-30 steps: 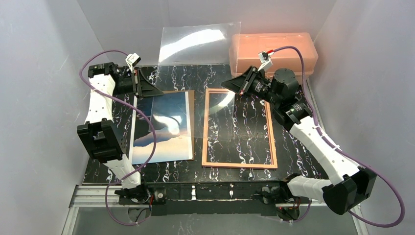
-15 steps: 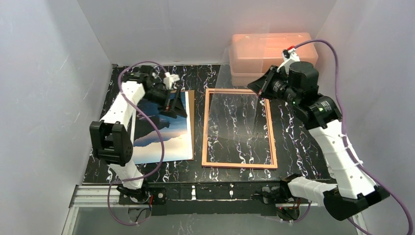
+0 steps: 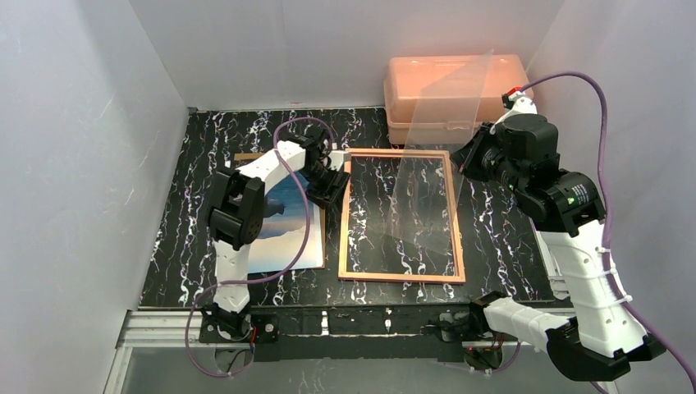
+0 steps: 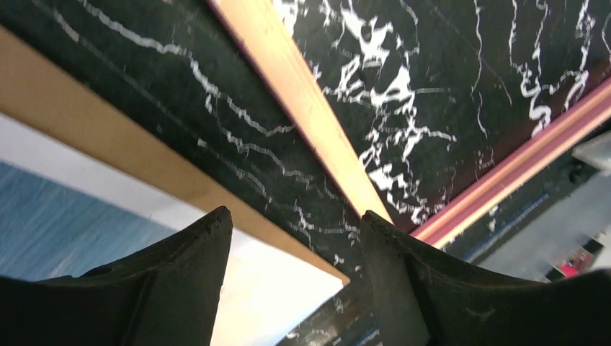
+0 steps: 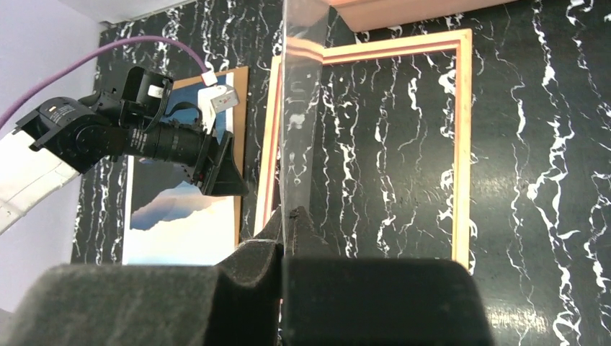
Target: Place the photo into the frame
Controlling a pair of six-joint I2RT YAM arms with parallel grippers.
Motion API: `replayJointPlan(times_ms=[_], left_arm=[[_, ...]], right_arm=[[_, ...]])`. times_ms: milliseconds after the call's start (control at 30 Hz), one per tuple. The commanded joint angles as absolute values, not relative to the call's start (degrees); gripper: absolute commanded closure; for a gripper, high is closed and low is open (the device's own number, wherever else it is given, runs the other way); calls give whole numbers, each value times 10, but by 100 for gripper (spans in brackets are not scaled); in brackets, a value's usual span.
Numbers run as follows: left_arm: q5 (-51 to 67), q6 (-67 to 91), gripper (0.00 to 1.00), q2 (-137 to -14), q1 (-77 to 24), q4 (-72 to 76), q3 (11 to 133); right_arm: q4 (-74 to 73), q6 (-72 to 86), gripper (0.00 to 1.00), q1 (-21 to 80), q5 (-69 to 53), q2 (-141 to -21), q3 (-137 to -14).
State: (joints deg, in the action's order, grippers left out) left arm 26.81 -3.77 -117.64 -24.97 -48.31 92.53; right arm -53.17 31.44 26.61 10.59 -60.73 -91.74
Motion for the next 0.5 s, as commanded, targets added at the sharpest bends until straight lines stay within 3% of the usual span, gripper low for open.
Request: replayJointPlan(times_ms=[0,300,467], left_arm=[[234,-4,36,-1180,-280,-429,946],[221,-11,36,-1223,-298,-411,936],[200,-12,48,-1241,-300,-399,920]], right_arm=[[-538,302,99,265,134,-605,-945],[-524,311,99,265,114,-607,-941],[-509,320,99,264,97,-606,-935]])
